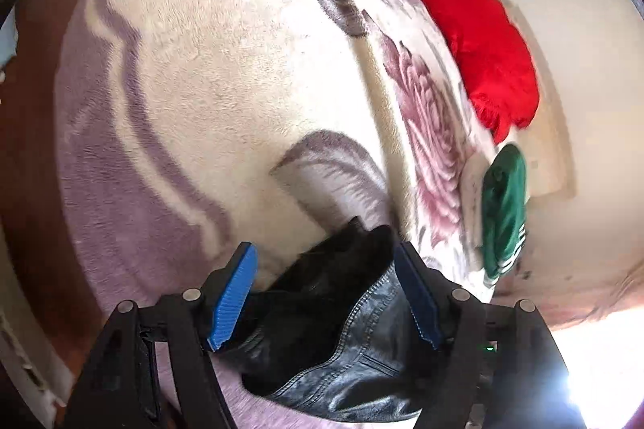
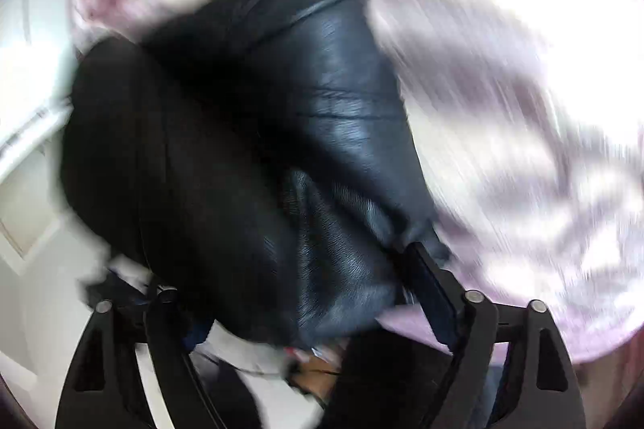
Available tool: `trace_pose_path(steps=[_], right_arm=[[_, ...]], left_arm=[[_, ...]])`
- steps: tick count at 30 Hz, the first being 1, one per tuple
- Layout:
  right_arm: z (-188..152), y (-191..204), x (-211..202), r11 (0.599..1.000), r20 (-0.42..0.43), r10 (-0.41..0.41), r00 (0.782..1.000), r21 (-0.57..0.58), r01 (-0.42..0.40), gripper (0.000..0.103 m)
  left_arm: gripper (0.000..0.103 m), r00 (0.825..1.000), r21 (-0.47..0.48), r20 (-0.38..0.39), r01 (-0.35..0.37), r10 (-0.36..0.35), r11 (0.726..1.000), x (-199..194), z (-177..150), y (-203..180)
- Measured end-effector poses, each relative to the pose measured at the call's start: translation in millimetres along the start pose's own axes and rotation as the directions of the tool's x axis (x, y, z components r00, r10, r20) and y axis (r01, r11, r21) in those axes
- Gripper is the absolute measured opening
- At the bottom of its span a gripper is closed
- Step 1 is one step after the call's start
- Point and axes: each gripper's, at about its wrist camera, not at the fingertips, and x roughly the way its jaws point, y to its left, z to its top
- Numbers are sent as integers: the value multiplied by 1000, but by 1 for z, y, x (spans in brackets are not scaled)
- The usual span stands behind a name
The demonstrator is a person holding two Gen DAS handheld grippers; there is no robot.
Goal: Fold large clothes
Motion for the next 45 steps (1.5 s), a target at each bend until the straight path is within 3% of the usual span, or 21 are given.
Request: trace_pose_path(steps=[3, 7, 10, 12, 14, 15, 18, 20, 21, 23, 25, 28, 29, 31, 34, 36, 37, 38, 40, 43, 45], right_arm=[[-20, -5, -19, 992, 49, -40, 998, -116, 45, 87], [-33, 27, -68, 937, 240, -63, 969, -321, 140, 95], [-15, 67, -74, 818, 316, -120, 941, -506, 274, 96], [-4, 104, -47, 720, 307, -191, 932, -602, 345, 96], [-2, 135, -34, 658, 317, -186, 930, -663, 357, 66], [-7, 147, -34, 655, 353, -195, 915, -648, 389, 39], [15, 133, -57, 865, 287, -28, 957, -474, 168, 31], [24, 83, -68, 965, 235, 165, 958, -241, -107, 29], [24, 60, -66, 969, 234, 232, 944, -141, -203, 28], [29, 6, -59, 928, 252, 344, 905, 59, -369, 28], [32, -25, -43, 891, 297, 364, 883, 164, -422, 27], [46, -37, -40, 905, 298, 339, 892, 156, -396, 27], [51, -27, -42, 935, 276, 307, 911, 93, -343, 29], [52, -8, -54, 966, 242, 256, 936, -19, -259, 42], [42, 26, -69, 973, 213, 171, 962, -190, -130, 62], [32, 47, -74, 961, 217, 69, 974, -276, -6, 55], [28, 55, -75, 956, 247, 40, 968, -292, 35, 36], [24, 57, -78, 958, 243, 54, 969, -286, 19, 35], [12, 57, -84, 966, 200, 163, 966, -233, -115, 30], [-3, 33, -85, 933, 176, 361, 916, -74, -353, 29], [-6, -2, -72, 871, 200, 459, 866, 89, -482, 28]], left_arm=[[69, 999, 20, -24, -25, 25, 999, 4, -20, -2], [69, 995, 21, -74, -57, 59, 998, 13, -55, -5], [69, 994, -30, -96, -46, 43, 998, 15, -78, -3], [69, 993, -48, -107, -55, 49, 997, 21, -92, -2], [69, 993, -51, -107, -65, 59, 997, 21, -99, -1], [69, 992, -52, -112, -64, 58, 997, 22, -103, 0], [69, 991, -65, -124, -67, 58, 996, 27, -113, 6], [69, 991, -95, -125, -59, 47, 994, 29, -116, 11], [69, 992, -112, -125, -45, 31, 993, 31, -117, 14], [69, 990, -138, -138, -29, 10, 990, 36, -118, 19], [69, 988, -159, -155, -14, -11, 987, 44, -118, 22], [69, 986, -180, -158, 15, -44, 984, 54, -111, 22], [69, 986, -181, -158, 16, -45, 983, 57, -107, 21], [69, 986, -186, -151, 37, -66, 982, 65, -100, 19], [69, 988, -186, -149, 23, -51, 982, 78, -92, 15], [70, 989, -188, -138, 18, -45, 982, 82, -92, 13], [70, 990, -190, -135, 12, -38, 982, 82, -93, 14], [70, 991, -197, -129, 10, -36, 980, 81, -94, 15], [70, 992, -213, -113, 23, -48, 977, 77, -98, 18], [70, 993, -218, -107, 28, -53, 976, 73, -101, 23], [70, 992, -212, -111, 27, -51, 977, 73, -100, 23]])
